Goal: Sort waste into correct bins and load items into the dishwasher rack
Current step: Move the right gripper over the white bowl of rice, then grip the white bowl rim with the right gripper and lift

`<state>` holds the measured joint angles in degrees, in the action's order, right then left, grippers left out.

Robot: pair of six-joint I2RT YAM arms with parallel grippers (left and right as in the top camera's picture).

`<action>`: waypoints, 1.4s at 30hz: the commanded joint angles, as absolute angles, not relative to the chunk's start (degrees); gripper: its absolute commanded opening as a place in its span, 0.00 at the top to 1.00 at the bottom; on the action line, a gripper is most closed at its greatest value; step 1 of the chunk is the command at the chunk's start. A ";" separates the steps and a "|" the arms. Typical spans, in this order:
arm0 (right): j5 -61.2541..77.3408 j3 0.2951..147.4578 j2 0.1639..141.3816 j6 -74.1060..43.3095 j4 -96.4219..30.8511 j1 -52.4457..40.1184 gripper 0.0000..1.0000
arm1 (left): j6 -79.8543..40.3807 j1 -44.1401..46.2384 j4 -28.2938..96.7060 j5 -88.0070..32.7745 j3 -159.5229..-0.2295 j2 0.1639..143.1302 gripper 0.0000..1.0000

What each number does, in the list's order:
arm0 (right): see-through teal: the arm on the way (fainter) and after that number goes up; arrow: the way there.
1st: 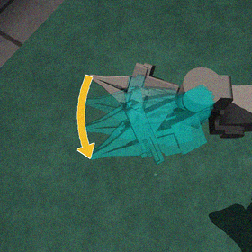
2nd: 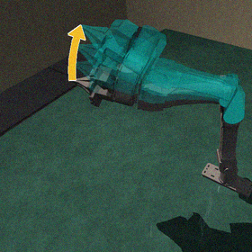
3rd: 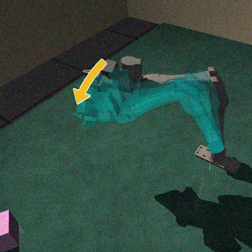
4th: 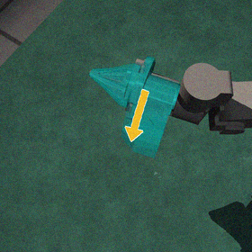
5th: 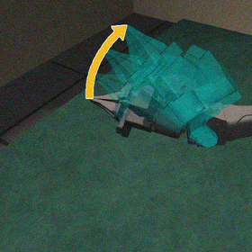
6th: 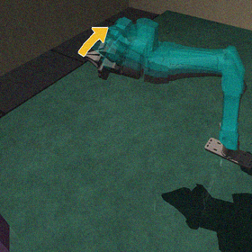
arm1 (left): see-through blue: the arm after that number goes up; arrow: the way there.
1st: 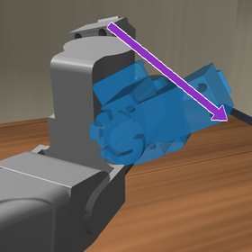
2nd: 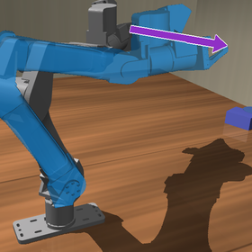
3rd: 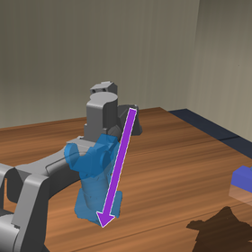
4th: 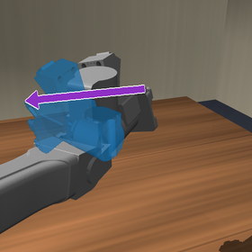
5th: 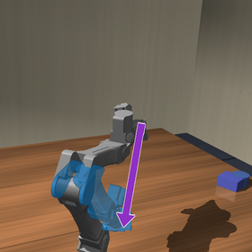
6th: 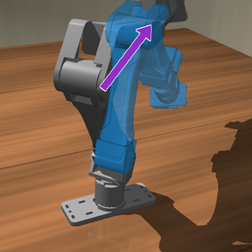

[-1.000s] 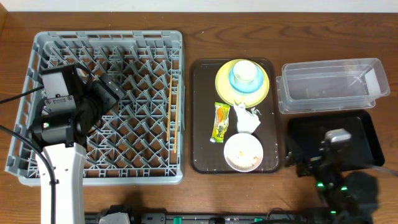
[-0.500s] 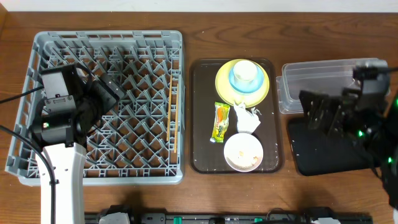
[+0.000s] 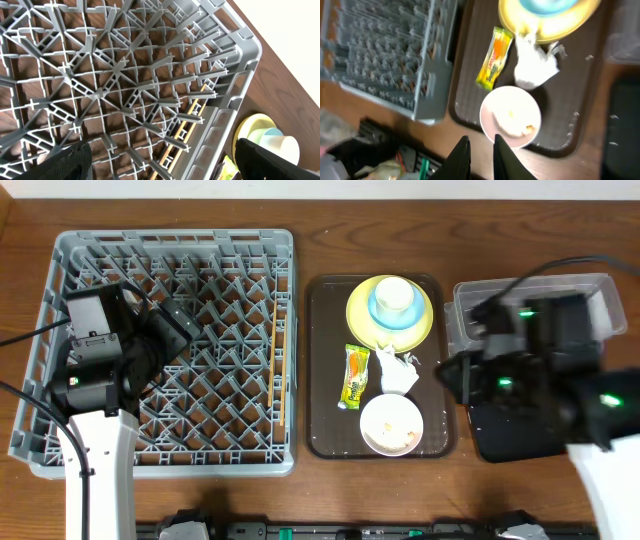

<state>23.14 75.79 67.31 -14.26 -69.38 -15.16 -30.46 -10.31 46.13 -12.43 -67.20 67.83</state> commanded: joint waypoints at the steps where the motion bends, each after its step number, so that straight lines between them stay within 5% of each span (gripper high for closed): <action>1: 22.26 70.72 68.42 -17.96 -65.52 -19.68 0.82 | -30.74 -10.55 46.26 -12.86 -67.94 68.10 0.07; 10: 7.49 60.01 75.77 -25.74 -54.39 -35.79 0.68 | -30.74 -10.55 46.26 -12.86 -67.94 68.10 0.07; 32: 0.58 59.77 96.73 -31.27 -50.19 -48.49 0.70 | -30.74 -10.55 46.26 -12.86 -67.94 68.10 0.07; 38: 0.45 59.77 96.88 -31.27 -50.24 -48.71 0.96 | -30.74 -10.55 46.26 -12.84 -67.94 68.10 0.07; 42: 0.47 59.88 96.86 -31.27 -51.07 -48.14 0.99 | -30.74 -10.55 46.26 -12.86 -67.94 68.10 0.07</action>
<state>1.37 59.92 96.79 -30.83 -50.48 -48.49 -30.46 -10.31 46.13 -12.60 -67.20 67.83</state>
